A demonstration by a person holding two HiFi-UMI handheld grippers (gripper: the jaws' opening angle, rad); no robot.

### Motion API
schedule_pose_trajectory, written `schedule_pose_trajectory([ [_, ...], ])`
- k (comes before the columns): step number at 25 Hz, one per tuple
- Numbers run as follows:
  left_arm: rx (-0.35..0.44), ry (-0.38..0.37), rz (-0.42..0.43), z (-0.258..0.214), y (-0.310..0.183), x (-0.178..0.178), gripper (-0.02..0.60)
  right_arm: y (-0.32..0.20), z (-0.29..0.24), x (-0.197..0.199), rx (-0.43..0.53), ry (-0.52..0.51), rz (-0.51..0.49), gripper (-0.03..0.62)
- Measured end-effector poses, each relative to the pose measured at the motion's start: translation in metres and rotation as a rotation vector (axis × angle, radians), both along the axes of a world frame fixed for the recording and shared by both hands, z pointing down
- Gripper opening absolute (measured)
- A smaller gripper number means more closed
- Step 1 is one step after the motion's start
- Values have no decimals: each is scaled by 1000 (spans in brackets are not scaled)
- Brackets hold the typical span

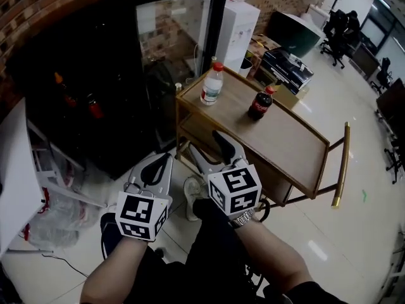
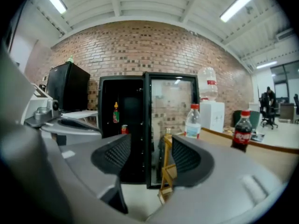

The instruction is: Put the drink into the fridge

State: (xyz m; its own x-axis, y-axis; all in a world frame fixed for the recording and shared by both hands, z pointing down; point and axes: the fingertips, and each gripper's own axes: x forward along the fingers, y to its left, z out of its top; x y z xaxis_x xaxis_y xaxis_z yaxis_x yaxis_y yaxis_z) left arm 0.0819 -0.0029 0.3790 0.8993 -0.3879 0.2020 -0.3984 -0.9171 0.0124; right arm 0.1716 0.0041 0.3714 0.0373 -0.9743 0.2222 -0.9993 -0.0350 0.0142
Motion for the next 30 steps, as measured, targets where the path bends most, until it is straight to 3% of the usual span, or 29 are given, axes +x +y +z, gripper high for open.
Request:
schedule_pose_trajectory([
  [6,-7,10,63,1,14,38,5,28,5,50,-16,4,110,275],
  [20,15,-15,224,-4,-4,137,5,34,10,187,-50,-13,428,283],
  [30,34,-55,356,4,-11,199,5,20,30,253,-97,-46,532,346],
])
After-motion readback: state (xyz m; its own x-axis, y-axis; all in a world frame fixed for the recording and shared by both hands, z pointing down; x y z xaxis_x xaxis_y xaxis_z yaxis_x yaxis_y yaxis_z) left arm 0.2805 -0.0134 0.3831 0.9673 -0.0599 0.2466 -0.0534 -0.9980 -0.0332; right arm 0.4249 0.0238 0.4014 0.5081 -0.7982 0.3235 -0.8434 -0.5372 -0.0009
